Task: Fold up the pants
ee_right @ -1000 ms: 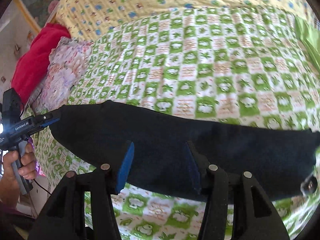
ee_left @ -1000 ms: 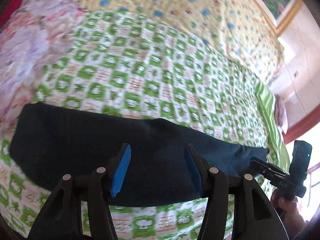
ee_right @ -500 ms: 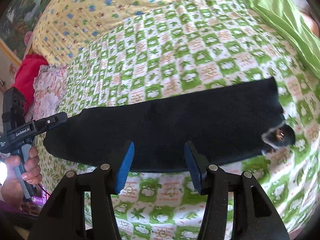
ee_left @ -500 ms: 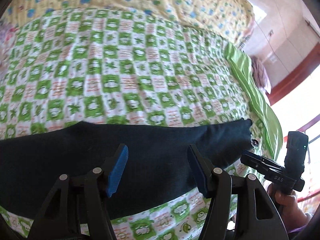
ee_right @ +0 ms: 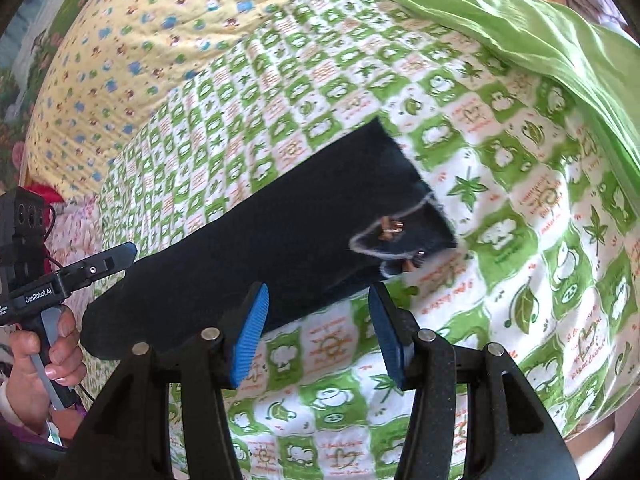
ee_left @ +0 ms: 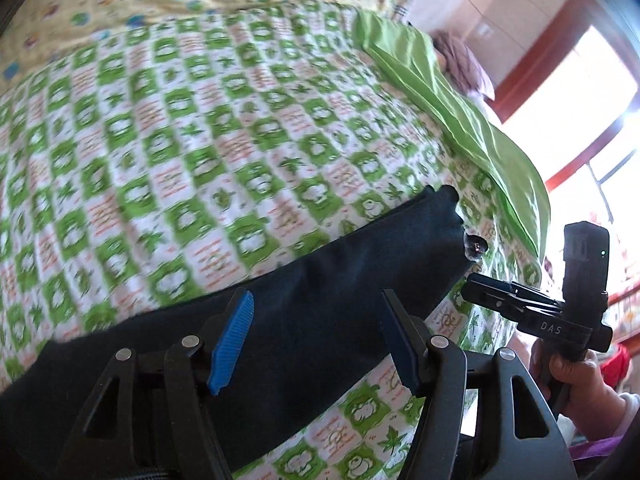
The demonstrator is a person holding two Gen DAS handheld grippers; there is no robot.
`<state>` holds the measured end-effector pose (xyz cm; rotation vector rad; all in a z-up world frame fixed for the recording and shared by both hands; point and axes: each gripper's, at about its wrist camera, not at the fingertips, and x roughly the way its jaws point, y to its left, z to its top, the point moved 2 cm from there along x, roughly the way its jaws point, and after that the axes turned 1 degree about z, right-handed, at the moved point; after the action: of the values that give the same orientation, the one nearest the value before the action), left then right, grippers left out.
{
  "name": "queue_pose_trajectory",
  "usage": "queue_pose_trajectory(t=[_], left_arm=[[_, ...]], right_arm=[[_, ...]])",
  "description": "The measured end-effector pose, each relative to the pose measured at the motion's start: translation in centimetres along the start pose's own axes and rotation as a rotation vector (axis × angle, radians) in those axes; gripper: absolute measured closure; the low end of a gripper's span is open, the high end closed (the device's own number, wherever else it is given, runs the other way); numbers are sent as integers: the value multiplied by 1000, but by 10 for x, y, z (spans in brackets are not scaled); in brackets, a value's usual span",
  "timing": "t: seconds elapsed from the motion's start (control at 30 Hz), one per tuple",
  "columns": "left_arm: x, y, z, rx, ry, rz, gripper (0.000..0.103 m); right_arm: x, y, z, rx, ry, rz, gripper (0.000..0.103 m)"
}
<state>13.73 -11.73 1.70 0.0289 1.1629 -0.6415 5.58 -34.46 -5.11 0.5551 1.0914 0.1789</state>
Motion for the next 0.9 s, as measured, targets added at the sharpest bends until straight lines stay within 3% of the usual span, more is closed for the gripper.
queue_pose_trajectory(t=[0.43,0.8,0.9], left_arm=[[81,-60,60,193,145,-89,37],[145,-101,87,287,247,-133,37],[156,-107,89,287,289,-184,40]], right_arm=[[5,-49,12,211,-72,70,49],[8,-56,10,209,-75,110,54],[9,-58,10,213,-75,119,57]])
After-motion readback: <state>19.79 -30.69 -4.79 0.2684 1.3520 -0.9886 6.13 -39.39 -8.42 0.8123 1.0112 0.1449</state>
